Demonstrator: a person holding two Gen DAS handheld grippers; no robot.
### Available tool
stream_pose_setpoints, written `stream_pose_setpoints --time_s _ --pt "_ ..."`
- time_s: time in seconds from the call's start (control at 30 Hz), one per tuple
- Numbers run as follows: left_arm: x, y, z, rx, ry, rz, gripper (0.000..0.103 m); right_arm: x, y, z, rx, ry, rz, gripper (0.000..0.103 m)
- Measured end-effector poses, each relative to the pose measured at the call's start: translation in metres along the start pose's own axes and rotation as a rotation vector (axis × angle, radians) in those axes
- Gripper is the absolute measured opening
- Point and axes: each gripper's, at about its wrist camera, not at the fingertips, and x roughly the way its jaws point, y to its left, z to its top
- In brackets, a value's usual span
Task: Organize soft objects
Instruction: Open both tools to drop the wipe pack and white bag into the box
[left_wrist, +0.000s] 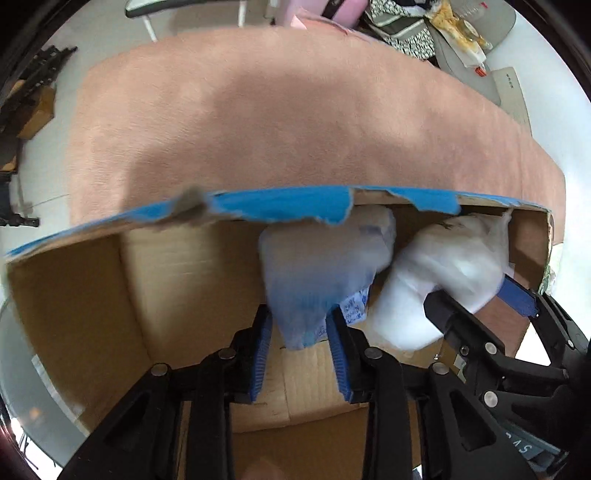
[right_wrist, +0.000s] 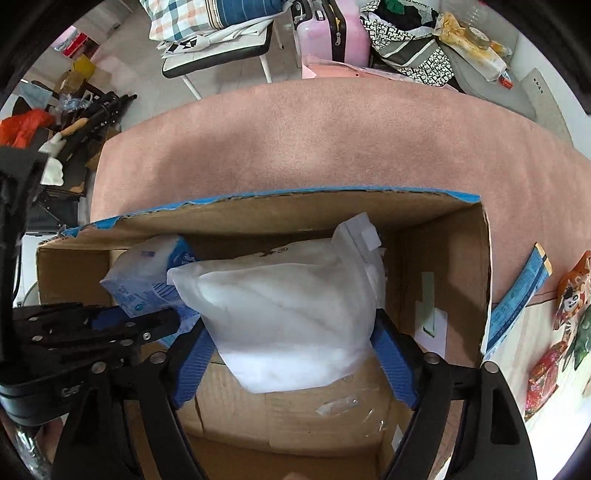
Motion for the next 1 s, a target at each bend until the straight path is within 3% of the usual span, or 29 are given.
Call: stream_pose_setpoints --time_s 0.07,0.23,0.3,0.43,0.57,0.77,1.0 --pt "-0.013 -0.004 -0.007 -0.002 -0.038 0.023 0.043 -0.004 -0.001 -0.002 0.003 0.004 0.02 0.089" --pt "-0.048 -0.003 -0.035 0.014 -0.154 0.113 0.09 -0.03 -0.005 -0.01 0.012 -0.018 0.028 0.103" --pt "-0.062 -0.003 -0.05 0.013 -0.197 0.138 0.096 -0.043 -0.007 -0.019 0.006 -0.028 0.032 0.103" --pt "-0.071 0.009 -0.068 0.008 -0.266 0.179 0.102 -0.061 -0.005 -0.044 -0.03 -0.048 -0.006 0.103" --pt "-0.076 0.008 -0.08 -0.016 -0.311 0.138 0.102 -0.079 -0.002 -0.076 -0.058 -0.087 -0.029 0.103" --pt "-0.087 -0.003 -0.122 -0.012 -0.377 0.135 0.102 -0.109 0.003 -0.122 -0.073 -0.148 -0.046 0.103" --pt "-0.119 -0.018 -0.174 0.006 -0.483 0.196 0.102 -0.145 0.009 -0.171 -0.088 -0.218 -0.056 0.103"
